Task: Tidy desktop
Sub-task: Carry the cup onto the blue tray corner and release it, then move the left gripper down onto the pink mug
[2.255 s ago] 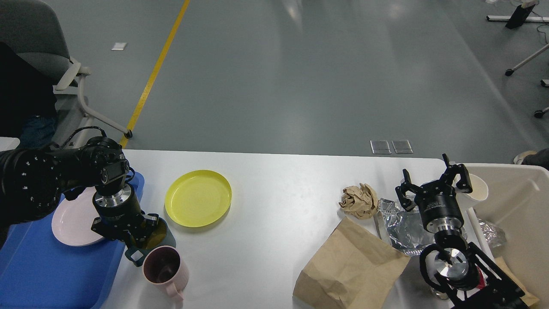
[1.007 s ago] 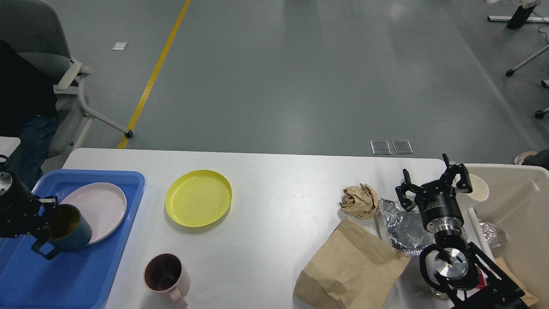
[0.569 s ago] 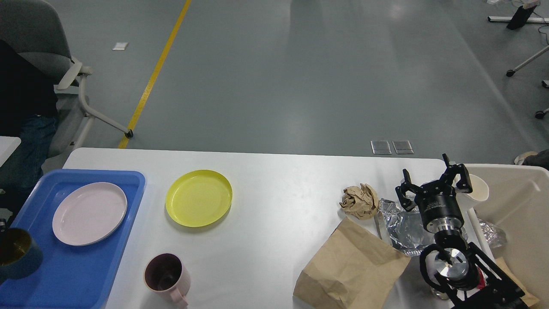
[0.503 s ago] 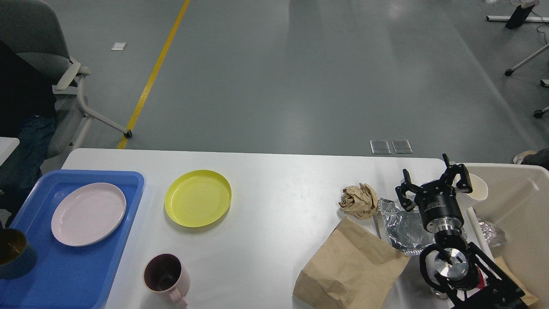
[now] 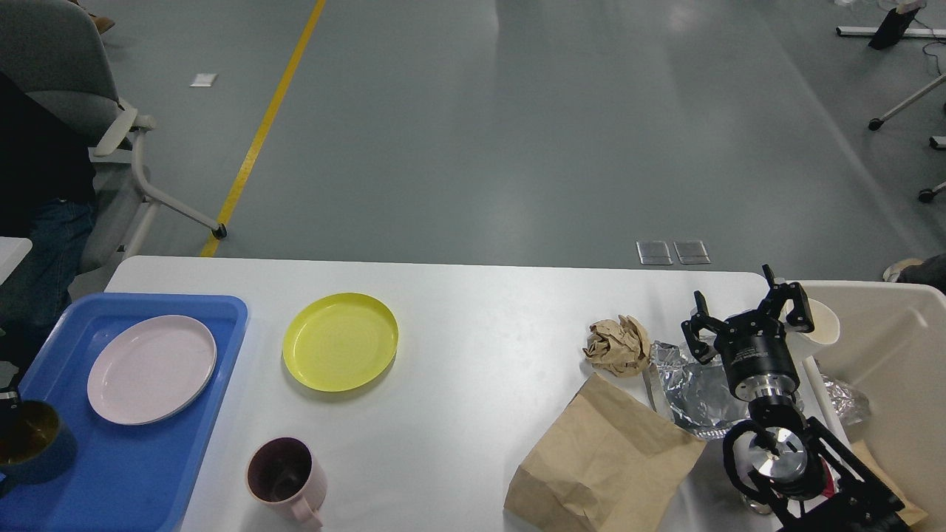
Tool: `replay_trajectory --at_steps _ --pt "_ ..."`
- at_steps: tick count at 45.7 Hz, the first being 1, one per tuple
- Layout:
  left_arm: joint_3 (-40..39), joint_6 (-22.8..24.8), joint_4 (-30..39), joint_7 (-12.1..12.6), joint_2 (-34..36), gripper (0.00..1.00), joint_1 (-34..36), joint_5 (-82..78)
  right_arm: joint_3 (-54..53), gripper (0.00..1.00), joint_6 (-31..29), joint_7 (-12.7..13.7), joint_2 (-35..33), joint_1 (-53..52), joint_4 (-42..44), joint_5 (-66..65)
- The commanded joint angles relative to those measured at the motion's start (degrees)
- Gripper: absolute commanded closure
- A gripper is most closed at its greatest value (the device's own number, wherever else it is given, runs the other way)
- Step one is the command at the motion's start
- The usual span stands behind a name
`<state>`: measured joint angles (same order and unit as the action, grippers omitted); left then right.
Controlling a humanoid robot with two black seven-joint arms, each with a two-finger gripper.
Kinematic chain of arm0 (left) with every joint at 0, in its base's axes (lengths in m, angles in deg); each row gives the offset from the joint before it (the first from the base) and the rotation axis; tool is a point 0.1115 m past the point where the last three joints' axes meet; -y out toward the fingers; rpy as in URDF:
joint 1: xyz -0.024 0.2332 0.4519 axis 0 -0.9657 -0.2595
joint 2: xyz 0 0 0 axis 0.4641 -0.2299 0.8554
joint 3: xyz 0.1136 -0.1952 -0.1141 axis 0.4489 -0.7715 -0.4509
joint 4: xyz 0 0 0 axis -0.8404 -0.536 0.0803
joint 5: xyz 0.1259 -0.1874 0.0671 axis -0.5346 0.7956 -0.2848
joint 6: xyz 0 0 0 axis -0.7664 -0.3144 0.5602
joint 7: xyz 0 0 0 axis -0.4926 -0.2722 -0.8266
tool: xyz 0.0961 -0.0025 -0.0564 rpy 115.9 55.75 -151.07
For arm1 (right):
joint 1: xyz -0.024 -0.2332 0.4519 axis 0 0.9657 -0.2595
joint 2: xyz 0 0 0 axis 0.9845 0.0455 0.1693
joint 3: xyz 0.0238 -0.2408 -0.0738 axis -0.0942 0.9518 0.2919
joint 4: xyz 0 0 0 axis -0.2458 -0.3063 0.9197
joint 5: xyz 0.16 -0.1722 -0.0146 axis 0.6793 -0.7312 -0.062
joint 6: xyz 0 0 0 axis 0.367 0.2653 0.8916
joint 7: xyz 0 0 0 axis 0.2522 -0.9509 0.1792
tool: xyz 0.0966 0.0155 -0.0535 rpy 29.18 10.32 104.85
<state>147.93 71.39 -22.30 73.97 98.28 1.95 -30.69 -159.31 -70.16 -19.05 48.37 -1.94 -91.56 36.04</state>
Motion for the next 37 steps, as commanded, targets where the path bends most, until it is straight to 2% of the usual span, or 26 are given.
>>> replay_trajectory --at_steps 1,15,24,29,37 --pt "0.5 0.0 0.0 0.0 -1.1 0.71 -0.6 0.0 0.0 0.00 0.0 0.0 0.0 0.0 0.0 0.0" --pt "1.1 0.0 0.2 -0.1 -2.4 0.09 0.5 0.0 0.0 0.00 0.0 0.0 0.0 0.0 0.0 0.0" --pt "1.8 0.0 1.9 -0.1 -3.7 0.05 5.7 -0.1 0.0 0.00 0.0 0.0 0.0 0.0 0.0 0.0" --pt "7.5 0.0 6.0 -0.3 -4.5 0.04 11.9 0.3 0.0 0.00 0.0 0.0 0.0 0.0 0.0 0.0" --pt "11.0 0.0 12.9 -0.2 -12.3 0.04 22.3 1.9 0.0 0.00 0.0 0.0 0.0 0.0 0.0 0.0"
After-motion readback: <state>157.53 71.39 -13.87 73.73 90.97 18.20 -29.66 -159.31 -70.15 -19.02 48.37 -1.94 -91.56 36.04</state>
